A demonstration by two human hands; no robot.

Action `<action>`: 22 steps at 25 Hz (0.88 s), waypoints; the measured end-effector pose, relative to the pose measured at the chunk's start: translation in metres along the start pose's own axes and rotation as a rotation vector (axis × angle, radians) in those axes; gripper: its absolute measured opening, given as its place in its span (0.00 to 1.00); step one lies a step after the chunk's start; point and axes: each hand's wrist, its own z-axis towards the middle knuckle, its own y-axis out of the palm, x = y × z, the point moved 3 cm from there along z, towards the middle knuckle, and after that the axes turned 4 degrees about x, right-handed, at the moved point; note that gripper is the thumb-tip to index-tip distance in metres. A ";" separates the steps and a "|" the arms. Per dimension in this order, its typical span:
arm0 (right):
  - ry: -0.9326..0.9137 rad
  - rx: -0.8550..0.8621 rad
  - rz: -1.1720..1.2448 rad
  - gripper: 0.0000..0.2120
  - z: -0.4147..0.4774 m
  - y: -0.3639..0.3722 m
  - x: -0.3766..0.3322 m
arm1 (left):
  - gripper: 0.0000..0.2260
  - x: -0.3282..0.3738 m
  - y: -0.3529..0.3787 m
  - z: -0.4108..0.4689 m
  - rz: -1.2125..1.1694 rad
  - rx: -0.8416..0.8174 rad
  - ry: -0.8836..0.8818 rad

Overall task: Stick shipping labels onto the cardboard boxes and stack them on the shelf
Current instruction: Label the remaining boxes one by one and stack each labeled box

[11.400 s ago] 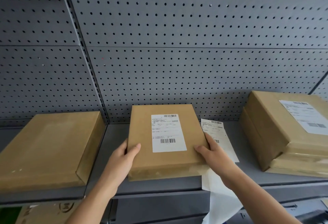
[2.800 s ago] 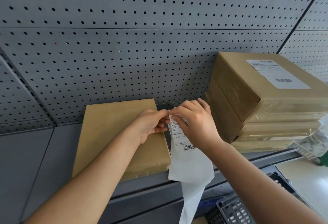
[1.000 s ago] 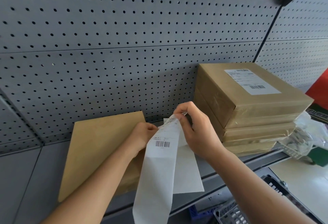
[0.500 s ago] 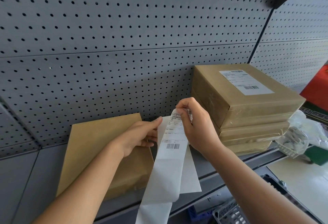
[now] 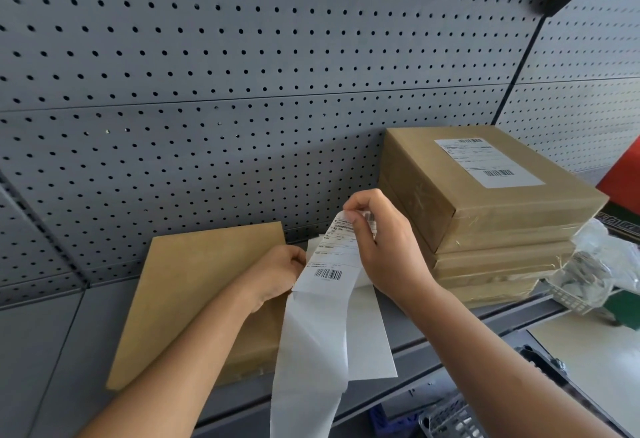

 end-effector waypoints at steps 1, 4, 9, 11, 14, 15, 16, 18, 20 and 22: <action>-0.010 -0.002 0.002 0.04 0.000 -0.001 -0.002 | 0.03 -0.002 0.000 0.003 0.032 0.018 0.004; -0.052 0.029 0.022 0.04 0.002 -0.006 -0.011 | 0.06 -0.003 0.000 0.007 0.129 0.038 0.031; -0.109 0.123 0.100 0.04 0.013 -0.023 -0.030 | 0.06 0.005 0.007 -0.001 0.170 0.083 0.134; -0.133 0.149 0.127 0.04 0.017 -0.028 -0.036 | 0.07 0.006 0.009 -0.003 0.145 0.085 0.127; -0.150 0.163 0.144 0.04 0.021 -0.029 -0.039 | 0.15 0.003 0.010 -0.001 0.111 0.025 0.187; -0.149 0.164 0.147 0.04 0.022 -0.029 -0.038 | 0.18 0.001 0.010 0.001 0.096 -0.006 0.193; -0.146 0.162 0.148 0.04 0.022 -0.028 -0.038 | 0.21 -0.001 0.011 0.001 0.050 -0.028 0.180; -0.135 0.134 0.149 0.05 0.023 -0.024 -0.036 | 0.19 0.001 0.009 -0.003 -0.032 -0.059 0.181; -0.100 0.074 0.146 0.05 0.023 -0.017 -0.033 | 0.08 0.004 0.000 -0.006 -0.021 -0.025 0.211; -0.053 0.012 0.135 0.05 0.023 -0.009 -0.026 | 0.07 -0.002 -0.013 -0.009 -0.134 0.031 0.175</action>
